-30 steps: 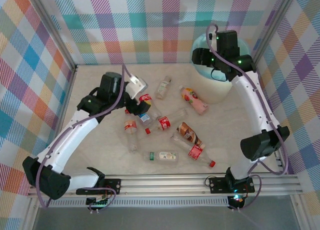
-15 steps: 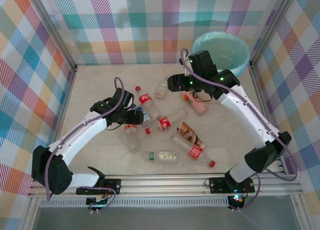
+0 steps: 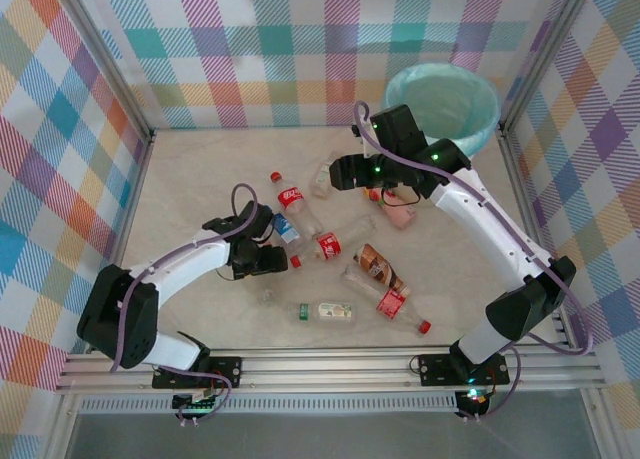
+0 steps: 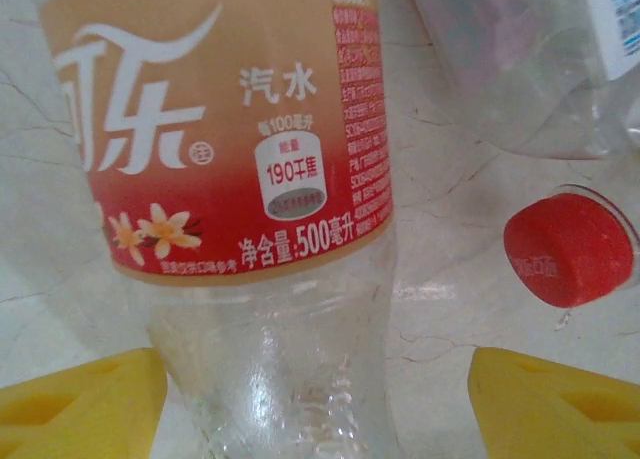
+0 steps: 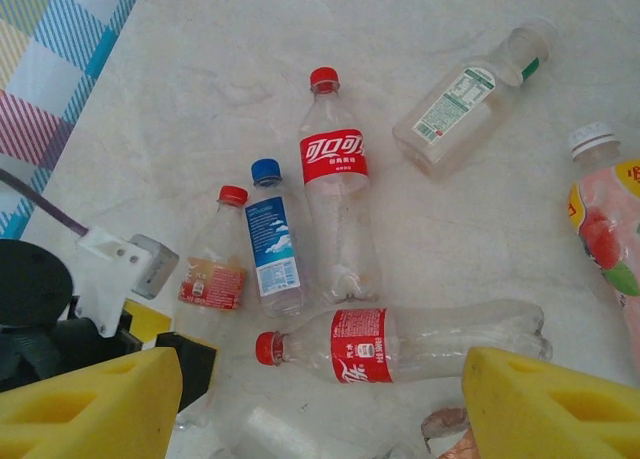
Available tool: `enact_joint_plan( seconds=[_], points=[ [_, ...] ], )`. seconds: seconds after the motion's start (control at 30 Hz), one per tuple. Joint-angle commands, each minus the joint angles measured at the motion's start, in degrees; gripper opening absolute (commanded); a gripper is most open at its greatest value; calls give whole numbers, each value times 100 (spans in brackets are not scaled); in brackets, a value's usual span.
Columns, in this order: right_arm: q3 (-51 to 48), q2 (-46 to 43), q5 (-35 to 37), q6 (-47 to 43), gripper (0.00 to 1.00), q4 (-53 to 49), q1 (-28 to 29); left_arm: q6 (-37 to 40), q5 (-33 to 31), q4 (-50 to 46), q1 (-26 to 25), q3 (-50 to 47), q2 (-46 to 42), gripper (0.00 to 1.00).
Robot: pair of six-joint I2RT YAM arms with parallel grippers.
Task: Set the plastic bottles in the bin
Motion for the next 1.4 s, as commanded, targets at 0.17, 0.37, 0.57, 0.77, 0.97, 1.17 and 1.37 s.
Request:
enact_joint_plan(
  seconds=[0.17,0.37,0.57,0.77,0.97,1.17,1.37],
  points=[
    [-82,42,-122,-20,75,-79,47,-162,84,264,-14,-278,131,75],
    [-62,85,-161,-33,75,-68,50,-164,97,372,-5,-389,295,74],
    [-47,110,-153,-68,75,-97,52,-189,196,493,54,-526,295,65],
    [108,115,-137,-73,75,-147,49,-169,156,399,166,-525,25,59],
    [543,200,-151,-124,75,-251,53,-62,-115,61,370,-285,-623,57],
    [1043,201,-506,-193,75,-73,53,414,-962,-437,416,430,-1535,55],
    [1463,156,-1043,-266,74,472,53,1389,-1174,-162,401,1250,-2132,54]
  ],
)
